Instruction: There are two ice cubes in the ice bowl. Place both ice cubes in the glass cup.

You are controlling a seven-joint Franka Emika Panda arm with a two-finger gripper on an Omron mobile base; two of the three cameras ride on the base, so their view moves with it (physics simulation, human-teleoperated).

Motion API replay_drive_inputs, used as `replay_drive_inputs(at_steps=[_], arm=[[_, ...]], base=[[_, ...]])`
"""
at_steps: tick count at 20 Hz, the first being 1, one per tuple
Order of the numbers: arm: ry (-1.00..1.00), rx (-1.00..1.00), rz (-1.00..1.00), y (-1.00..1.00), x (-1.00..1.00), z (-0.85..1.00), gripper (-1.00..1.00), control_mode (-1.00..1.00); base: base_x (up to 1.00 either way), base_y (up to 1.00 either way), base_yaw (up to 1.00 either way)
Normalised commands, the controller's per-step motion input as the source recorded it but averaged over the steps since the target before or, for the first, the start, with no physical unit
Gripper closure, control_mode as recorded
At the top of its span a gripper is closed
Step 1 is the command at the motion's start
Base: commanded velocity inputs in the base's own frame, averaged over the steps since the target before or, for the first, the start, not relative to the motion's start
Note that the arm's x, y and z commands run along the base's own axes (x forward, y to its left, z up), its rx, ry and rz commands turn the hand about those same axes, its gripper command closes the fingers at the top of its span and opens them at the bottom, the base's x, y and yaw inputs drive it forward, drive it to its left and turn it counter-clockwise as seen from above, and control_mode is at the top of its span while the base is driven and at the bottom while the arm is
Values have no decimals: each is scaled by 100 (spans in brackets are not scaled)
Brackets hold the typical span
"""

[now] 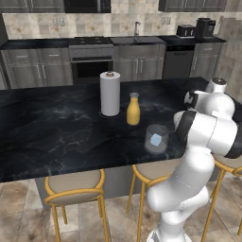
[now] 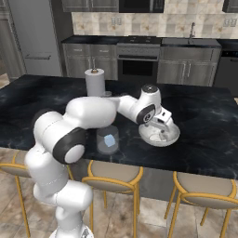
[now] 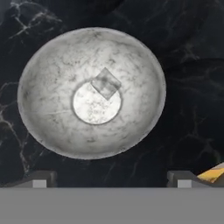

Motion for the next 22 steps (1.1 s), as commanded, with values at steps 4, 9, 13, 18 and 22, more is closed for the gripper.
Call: replay_drive_inputs(at_steps=[4,9,13,18,22], arm=[[0,-8,-6,-28,30,-13,-100,-100],[0,-1,-6,-12,31,-4,-100,-100],[0,0,-4,-5,34,-1,-100,-100],[0,0,-2,-5,21,-12,-100,-100],[4,0,0,-7,5,-22,-100,-100]], base=[[0,0,0],[0,0,0],[0,0,0],[0,0,0],[0,0,0]])
